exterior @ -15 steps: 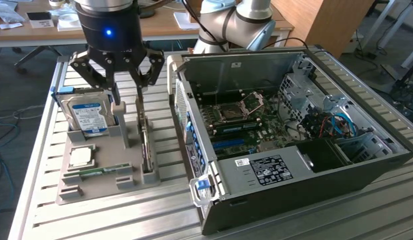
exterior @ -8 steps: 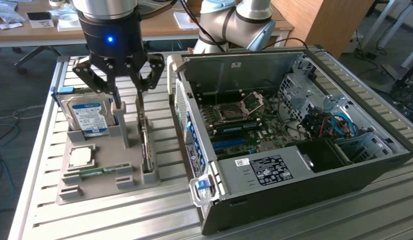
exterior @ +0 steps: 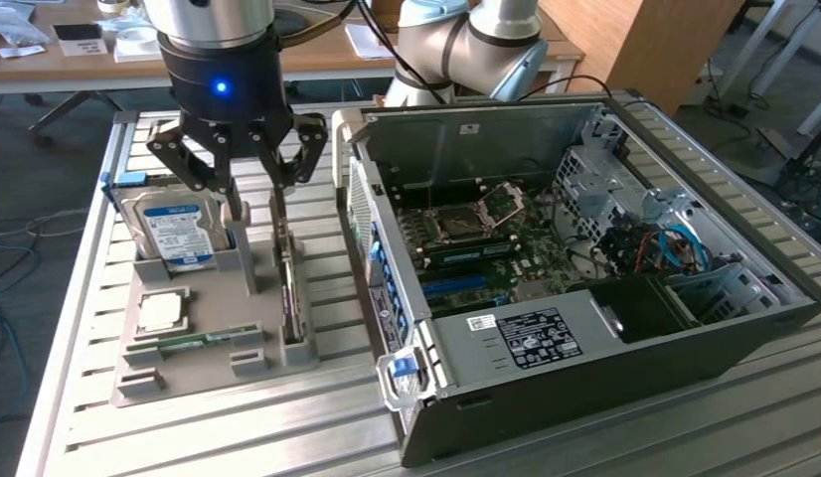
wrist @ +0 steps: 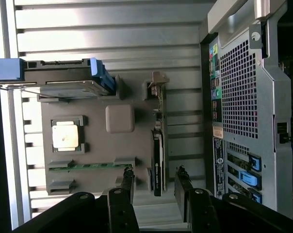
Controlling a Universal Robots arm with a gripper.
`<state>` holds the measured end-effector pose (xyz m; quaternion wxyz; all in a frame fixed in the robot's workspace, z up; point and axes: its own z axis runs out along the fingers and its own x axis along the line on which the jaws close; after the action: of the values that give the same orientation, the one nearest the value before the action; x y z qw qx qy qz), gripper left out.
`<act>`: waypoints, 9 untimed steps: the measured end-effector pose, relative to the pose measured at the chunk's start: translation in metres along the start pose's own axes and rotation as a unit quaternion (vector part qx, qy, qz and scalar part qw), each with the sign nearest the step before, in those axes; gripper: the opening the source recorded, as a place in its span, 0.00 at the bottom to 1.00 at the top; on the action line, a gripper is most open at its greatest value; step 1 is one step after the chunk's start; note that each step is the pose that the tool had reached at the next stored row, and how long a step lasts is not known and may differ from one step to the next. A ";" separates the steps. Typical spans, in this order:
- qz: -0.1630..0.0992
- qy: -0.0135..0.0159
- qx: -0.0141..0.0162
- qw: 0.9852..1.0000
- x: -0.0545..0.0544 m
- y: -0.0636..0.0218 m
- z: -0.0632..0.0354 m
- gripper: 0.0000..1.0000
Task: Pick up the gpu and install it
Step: 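Pick up the gpu and move the gpu toward the slot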
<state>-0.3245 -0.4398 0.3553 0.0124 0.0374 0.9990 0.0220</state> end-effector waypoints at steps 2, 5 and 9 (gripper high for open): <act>0.000 0.000 0.000 1.000 0.000 0.0000 0.0001 0.47; 0.000 0.000 0.000 1.000 0.000 0.0000 0.0008 0.47; 0.000 0.000 0.000 1.000 0.000 -0.0002 0.0039 0.47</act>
<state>-0.3246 -0.4398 0.3514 0.0125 0.0374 0.9990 0.0223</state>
